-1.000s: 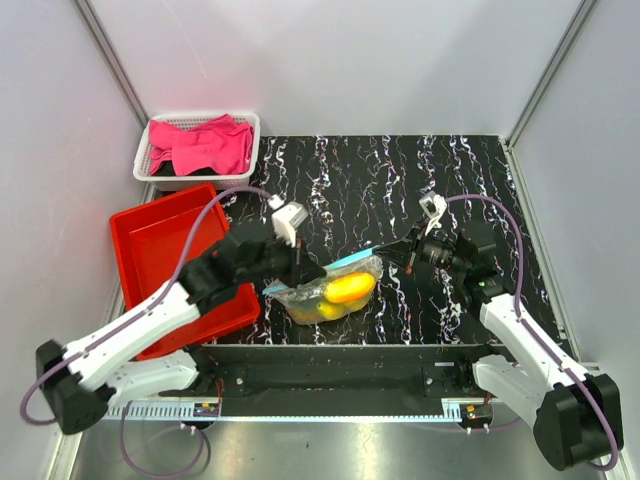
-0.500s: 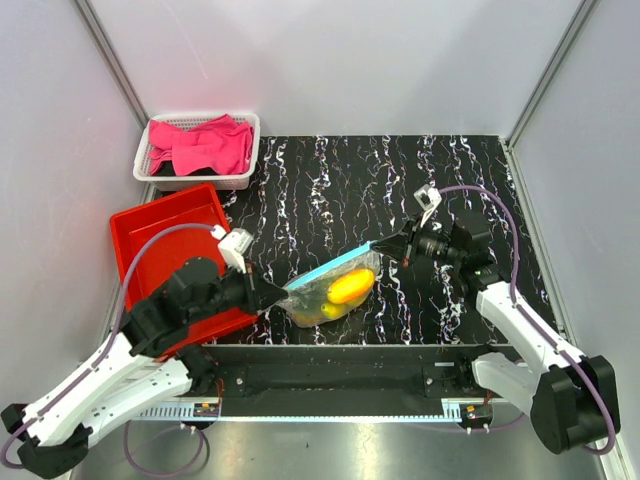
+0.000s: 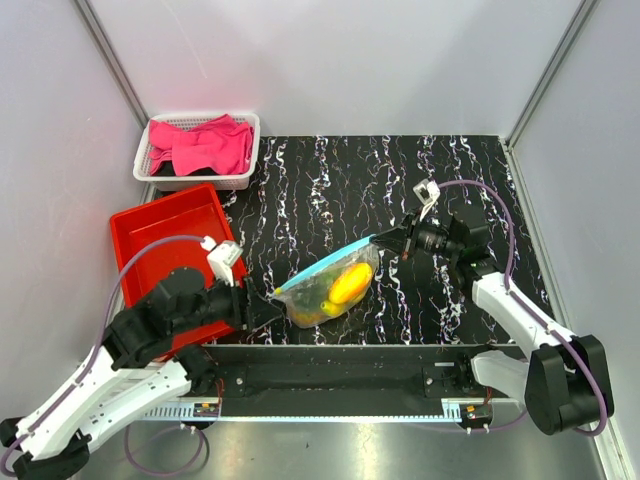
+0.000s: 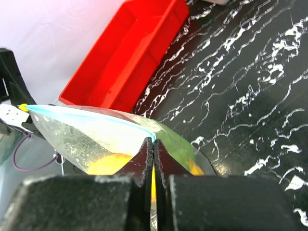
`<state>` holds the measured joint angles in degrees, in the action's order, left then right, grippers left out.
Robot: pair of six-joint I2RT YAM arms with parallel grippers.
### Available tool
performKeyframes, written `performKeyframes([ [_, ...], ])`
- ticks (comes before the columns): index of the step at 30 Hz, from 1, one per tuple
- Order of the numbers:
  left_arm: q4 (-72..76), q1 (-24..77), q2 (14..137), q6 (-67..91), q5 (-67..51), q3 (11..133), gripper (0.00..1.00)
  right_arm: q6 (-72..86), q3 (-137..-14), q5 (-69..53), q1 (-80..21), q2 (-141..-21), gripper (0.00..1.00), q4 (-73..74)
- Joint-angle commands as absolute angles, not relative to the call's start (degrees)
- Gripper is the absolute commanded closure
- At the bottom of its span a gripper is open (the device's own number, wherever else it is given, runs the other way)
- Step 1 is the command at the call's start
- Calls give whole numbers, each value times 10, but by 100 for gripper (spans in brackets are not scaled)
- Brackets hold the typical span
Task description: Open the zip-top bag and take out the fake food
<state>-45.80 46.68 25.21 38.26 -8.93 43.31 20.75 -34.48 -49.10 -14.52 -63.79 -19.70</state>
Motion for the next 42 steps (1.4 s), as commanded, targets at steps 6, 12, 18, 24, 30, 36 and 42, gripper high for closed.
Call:
performKeyframes([
  [6, -324, 466, 372, 307, -106, 544, 34, 220, -364, -567, -145, -640, 100, -286],
  [12, -309, 464, 464, 273, -111, 607, 26, 243, -385, -632, -161, -648, 100, -318],
  [18, -293, 459, 522, 268, -98, 605, 27, 283, -398, -676, -169, -661, 100, -379],
  [24, -272, 423, 589, 256, -178, 620, 22, 352, -405, -700, -174, -693, 100, -463],
  [30, -244, 414, 626, 262, -235, 609, 37, 355, -429, -706, -175, -703, 100, -459],
  [36, -219, 413, 624, 283, -268, 599, 76, 324, -447, -687, -175, -712, 100, -395],
  [42, -155, 414, 600, 343, -278, 569, 100, 284, -504, -602, -181, -728, 92, -241],
])
